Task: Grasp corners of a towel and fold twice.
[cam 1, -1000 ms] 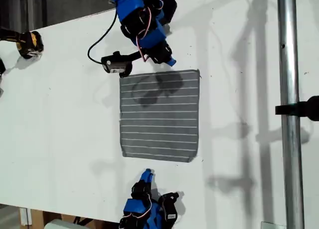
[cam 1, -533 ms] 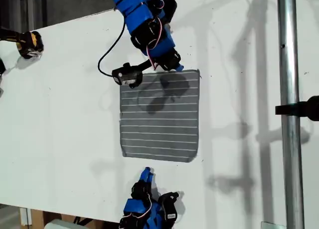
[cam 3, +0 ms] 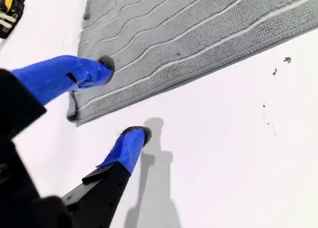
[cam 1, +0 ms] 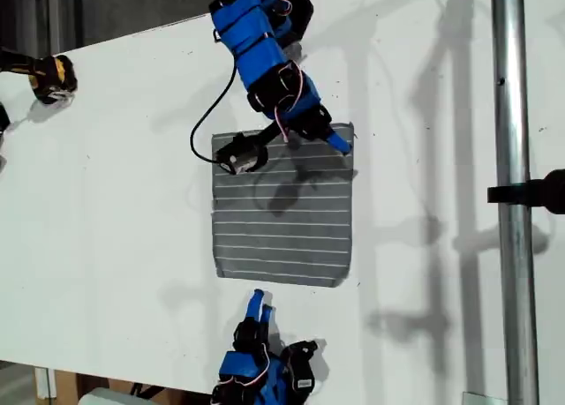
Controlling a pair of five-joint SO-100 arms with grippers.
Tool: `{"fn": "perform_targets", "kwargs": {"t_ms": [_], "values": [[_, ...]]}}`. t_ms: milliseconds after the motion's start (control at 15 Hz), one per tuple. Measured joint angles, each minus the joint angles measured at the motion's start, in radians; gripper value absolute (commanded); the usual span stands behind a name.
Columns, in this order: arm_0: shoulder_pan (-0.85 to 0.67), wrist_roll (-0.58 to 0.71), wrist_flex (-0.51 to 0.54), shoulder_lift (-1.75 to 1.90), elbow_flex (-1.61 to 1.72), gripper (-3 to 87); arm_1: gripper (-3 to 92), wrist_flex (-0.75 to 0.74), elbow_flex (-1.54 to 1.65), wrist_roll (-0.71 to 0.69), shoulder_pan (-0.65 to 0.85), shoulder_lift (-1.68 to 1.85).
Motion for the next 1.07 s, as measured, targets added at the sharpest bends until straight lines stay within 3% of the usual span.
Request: {"fn": "perform_targets", "kwargs": {"t_ms": [1067], "values": [[0.041,-0.025,0.000,0.000,0.000,19.0,32.0,-0.353,0.313,0.078,0.023,-0.158]]}}
